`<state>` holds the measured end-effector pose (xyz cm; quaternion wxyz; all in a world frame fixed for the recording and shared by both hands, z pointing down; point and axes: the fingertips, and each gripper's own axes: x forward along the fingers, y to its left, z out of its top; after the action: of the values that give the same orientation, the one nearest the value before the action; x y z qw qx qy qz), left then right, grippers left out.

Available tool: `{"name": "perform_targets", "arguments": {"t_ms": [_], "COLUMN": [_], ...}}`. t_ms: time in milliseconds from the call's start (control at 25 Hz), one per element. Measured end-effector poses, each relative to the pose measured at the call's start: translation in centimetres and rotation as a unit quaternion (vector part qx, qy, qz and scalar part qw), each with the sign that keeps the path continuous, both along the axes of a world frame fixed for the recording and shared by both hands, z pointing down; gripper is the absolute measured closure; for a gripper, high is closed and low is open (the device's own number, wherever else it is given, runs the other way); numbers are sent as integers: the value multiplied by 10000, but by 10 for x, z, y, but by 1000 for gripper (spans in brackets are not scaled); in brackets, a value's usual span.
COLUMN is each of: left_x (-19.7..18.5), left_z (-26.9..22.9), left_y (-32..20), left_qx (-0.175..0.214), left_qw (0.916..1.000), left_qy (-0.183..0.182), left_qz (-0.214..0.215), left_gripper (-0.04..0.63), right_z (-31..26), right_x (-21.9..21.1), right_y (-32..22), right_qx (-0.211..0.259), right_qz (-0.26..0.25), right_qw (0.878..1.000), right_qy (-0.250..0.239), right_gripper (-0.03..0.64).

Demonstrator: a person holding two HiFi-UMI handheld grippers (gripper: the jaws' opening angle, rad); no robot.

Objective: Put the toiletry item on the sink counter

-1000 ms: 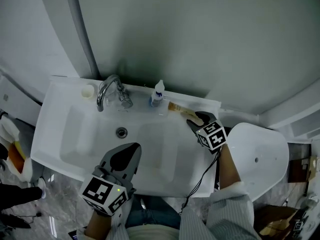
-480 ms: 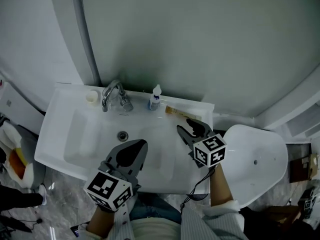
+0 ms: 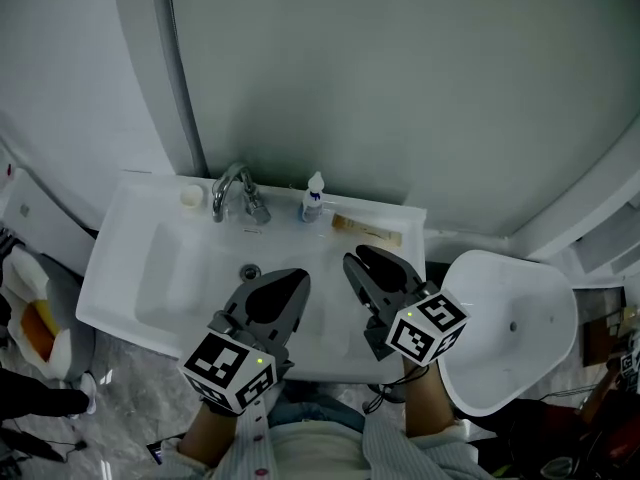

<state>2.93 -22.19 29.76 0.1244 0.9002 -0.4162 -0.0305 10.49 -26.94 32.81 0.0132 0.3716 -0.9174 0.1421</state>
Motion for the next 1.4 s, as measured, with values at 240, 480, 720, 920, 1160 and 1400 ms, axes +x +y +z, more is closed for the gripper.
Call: {"name": "perform_targets", "arguments": {"t_ms": [240, 480, 720, 920, 1160, 1400], "left_x": [4, 9, 19, 25, 28, 27], "left_z": [-10, -18, -14, -10, -10, -9], "left_y": [3, 10, 13, 13, 14, 16], "left_qx": [129, 218, 211, 146, 120, 111], "left_qw": [9999, 9997, 9996, 9996, 9995, 9995], "left_qy": [48, 6, -1, 48, 50, 61], "left_qz": [52, 112, 180, 250, 286, 305], "left_gripper": [575, 575, 575, 575, 575, 575], "right_z": [-25, -29, -28, -27, -19, -16], "right_x": [-23, -35, -29, -22, -18, -16], "right_y": [23, 40, 51, 52, 51, 52], "right_qx": [190, 172, 101, -14, -114, -103], "right_qz": [-188, -269, -290, -274, -231, -164], "right_qw": [9996, 9994, 9994, 9987, 9991, 9996], "right_qy": [11, 148, -138, -425, -326, -192], "right_gripper": [588, 604, 606, 606, 607, 607]}}
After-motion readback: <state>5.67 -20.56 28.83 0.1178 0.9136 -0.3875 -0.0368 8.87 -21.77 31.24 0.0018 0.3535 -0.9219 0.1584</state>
